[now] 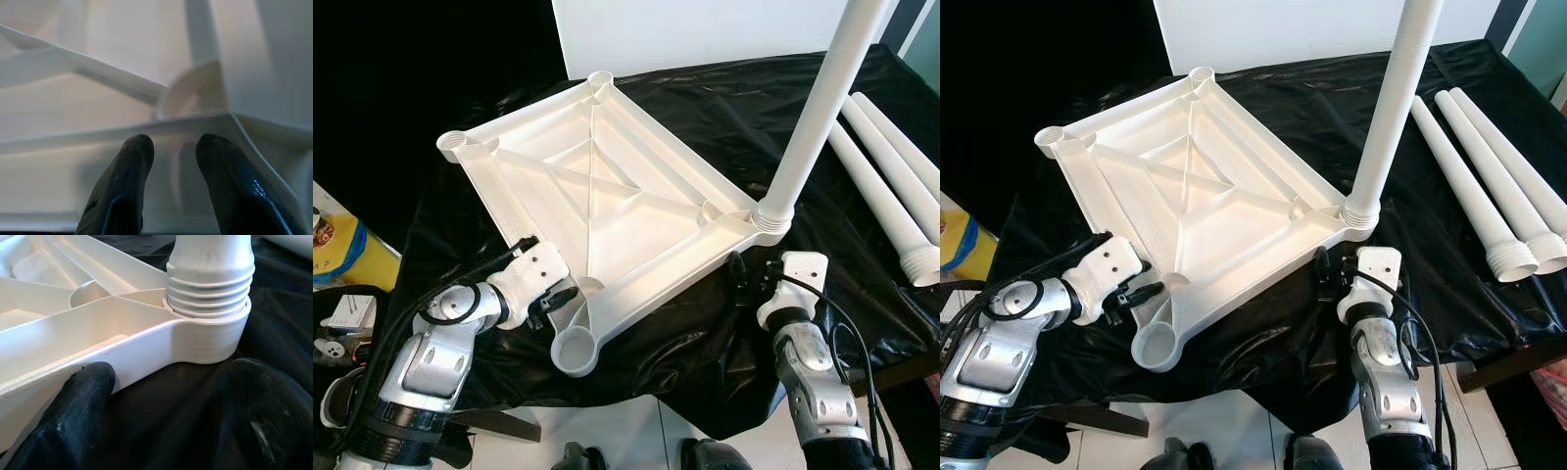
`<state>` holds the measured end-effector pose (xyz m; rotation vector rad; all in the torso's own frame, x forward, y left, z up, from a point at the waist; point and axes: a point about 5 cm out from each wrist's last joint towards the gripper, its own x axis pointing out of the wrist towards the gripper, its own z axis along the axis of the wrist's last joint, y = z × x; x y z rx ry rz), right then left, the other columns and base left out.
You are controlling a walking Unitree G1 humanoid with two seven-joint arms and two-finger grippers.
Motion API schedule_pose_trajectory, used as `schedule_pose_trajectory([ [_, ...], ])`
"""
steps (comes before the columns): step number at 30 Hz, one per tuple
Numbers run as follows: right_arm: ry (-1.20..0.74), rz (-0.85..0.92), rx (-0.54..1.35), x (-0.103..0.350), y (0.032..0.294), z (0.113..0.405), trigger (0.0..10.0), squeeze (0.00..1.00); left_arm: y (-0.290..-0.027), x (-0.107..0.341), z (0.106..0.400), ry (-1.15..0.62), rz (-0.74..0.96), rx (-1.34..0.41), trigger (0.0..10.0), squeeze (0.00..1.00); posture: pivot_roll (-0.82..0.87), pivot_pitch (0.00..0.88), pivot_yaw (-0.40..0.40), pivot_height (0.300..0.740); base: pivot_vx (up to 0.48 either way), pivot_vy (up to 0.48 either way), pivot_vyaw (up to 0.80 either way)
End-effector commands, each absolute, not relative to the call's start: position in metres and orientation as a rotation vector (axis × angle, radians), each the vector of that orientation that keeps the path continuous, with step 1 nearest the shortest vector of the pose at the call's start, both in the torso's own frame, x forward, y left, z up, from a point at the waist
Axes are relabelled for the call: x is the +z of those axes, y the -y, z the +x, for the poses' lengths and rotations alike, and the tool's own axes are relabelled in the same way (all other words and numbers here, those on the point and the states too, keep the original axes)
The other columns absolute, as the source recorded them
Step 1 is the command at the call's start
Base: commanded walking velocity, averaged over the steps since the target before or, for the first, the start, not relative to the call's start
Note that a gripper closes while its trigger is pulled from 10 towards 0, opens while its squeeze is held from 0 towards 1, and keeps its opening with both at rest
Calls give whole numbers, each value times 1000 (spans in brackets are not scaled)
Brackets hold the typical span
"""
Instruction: Building children table
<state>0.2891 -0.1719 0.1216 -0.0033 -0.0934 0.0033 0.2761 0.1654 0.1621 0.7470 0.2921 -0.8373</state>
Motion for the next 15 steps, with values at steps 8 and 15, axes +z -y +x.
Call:
schedule_pose_trajectory([
  [8, 65, -19, 31, 120, 171, 310, 10000, 0, -131, 152, 256, -312, 650, -1039, 10000, 0, -112, 174, 54, 740, 0, 0, 0],
  [15, 67, -22, 25, 123, 171, 323, 10000, 0, -94, 148, 254, -251, 556, -1086, 10000, 0, -112, 172, 55, 740, 0, 0, 0],
])
